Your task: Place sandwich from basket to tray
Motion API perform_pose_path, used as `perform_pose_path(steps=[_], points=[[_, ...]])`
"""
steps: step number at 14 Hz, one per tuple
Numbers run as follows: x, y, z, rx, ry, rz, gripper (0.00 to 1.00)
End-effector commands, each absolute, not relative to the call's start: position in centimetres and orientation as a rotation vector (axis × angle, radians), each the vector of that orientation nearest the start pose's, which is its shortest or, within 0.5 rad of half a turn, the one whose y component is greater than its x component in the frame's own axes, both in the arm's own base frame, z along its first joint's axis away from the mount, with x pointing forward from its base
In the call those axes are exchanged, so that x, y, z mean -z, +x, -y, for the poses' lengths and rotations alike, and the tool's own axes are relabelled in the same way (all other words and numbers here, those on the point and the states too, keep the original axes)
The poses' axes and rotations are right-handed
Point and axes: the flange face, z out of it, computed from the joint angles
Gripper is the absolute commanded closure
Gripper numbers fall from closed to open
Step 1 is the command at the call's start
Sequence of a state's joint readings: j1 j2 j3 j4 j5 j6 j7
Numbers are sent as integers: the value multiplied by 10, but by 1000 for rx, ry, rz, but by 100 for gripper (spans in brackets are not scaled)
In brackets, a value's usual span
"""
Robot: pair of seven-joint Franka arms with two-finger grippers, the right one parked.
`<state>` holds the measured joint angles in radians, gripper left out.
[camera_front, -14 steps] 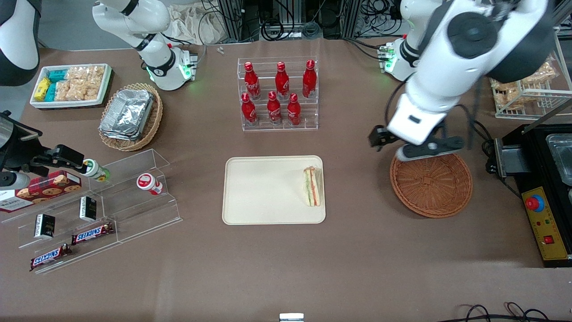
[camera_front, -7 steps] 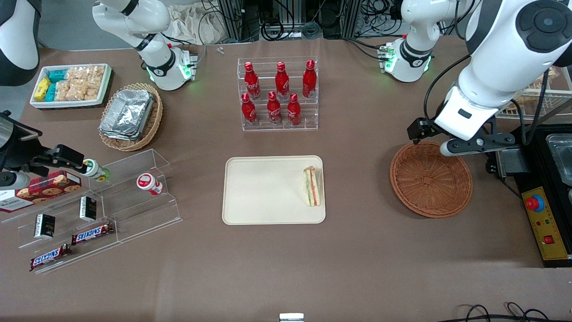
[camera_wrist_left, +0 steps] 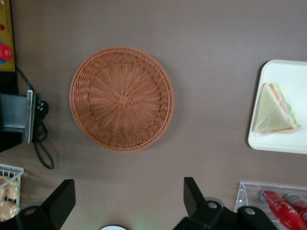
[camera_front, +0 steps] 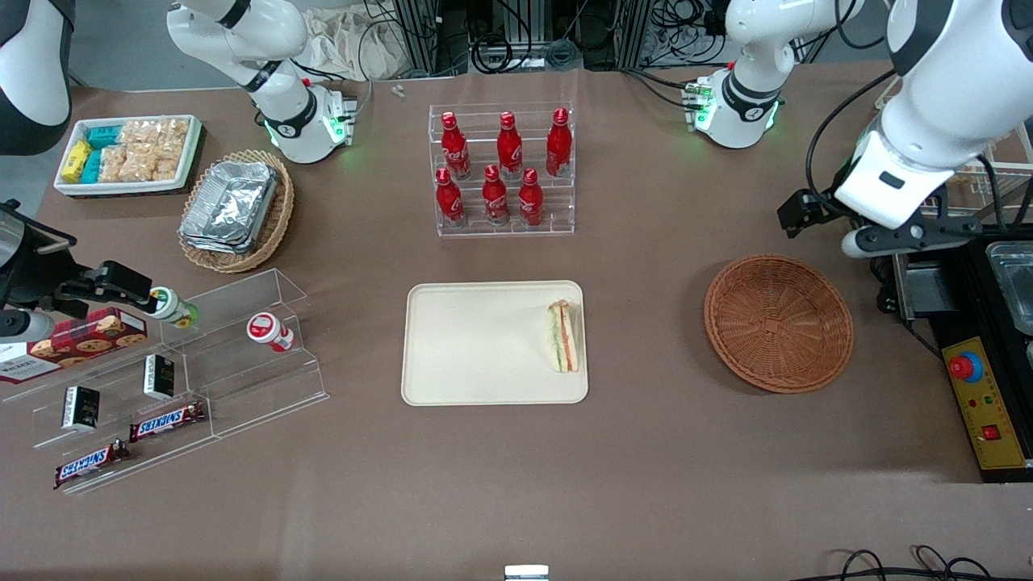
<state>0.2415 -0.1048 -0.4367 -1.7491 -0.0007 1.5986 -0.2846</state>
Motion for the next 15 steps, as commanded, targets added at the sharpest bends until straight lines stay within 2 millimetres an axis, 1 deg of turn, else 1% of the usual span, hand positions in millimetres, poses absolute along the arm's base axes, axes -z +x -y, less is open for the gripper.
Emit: perform_pose_path(steps=[1, 2, 3, 4, 6, 7, 8, 12, 13, 15], points=[[-593, 495, 74, -42, -3110, 149, 0], [-594, 496, 70, -42, -3112, 127, 0], [-595, 498, 57, -39, -3118, 131, 0], [-596, 502, 48, -31, -3126, 119, 0], [-599, 516, 27, -16, -3135, 121, 0], [-601, 523, 24, -6, -3141, 123, 0], [-603, 532, 12, 4, -3147, 159, 0], [-597, 584, 2, 15, -3156, 191, 0], [-594, 590, 2, 12, -3160, 189, 0], [-593, 593, 2, 13, -3154, 186, 0]])
